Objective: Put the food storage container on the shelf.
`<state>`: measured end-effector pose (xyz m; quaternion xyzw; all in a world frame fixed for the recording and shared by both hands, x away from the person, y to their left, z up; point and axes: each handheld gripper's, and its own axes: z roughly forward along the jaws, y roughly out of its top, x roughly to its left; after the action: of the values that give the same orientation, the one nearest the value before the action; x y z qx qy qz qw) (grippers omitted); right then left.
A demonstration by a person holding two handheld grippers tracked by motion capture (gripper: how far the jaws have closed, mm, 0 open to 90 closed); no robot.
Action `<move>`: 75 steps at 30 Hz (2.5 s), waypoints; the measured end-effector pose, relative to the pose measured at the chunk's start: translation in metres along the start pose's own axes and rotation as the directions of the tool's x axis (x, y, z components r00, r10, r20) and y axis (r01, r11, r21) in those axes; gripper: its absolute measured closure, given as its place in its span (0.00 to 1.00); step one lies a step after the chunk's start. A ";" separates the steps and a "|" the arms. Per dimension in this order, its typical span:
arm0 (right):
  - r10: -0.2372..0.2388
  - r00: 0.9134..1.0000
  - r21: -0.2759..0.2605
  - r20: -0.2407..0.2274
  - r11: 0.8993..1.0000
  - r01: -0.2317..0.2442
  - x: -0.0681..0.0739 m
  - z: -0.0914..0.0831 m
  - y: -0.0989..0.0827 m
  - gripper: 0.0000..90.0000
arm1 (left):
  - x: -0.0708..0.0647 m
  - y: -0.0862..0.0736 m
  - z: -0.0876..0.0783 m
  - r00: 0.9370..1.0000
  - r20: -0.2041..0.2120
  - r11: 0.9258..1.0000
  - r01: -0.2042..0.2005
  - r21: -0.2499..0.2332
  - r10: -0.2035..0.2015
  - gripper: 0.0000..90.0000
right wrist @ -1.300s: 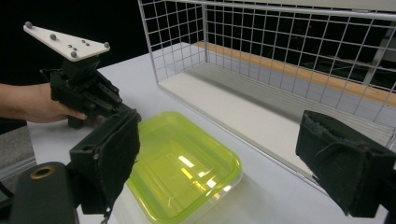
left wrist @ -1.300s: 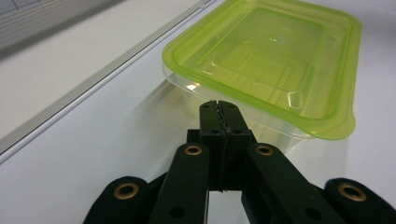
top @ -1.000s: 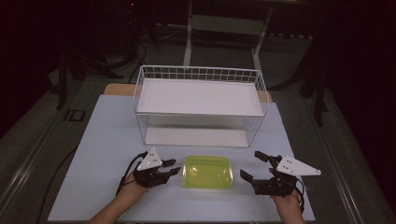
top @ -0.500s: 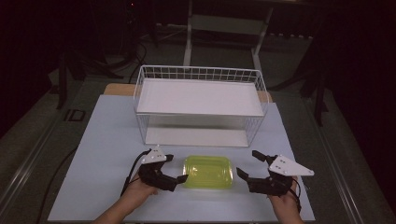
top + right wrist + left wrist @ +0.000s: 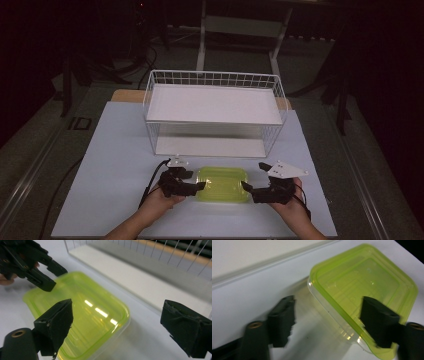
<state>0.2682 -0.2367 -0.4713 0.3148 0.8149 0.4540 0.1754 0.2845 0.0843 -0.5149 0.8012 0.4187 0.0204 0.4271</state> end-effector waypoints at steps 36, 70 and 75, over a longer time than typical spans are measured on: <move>0.179 0.983 0.134 -0.038 0.976 -0.172 0.004 0.008 -0.012 0.77 | -0.024 -0.016 -0.017 1.000 0.019 0.998 -0.019 -0.052 0.020 0.77; 0.140 0.989 0.054 -0.044 0.989 -0.138 0.000 0.009 0.032 0.88 | -0.012 0.011 -0.042 0.998 0.015 0.990 0.054 -0.131 -0.053 0.90; 0.115 0.993 0.016 -0.037 0.993 -0.114 -0.012 0.014 0.057 0.88 | -0.001 0.028 -0.044 0.998 0.005 0.982 0.062 -0.176 -0.063 0.89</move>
<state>0.3051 -0.2134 -0.4303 0.3534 0.8017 0.4639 0.1313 0.2849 0.1046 -0.4666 0.7469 0.4403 0.0441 0.4964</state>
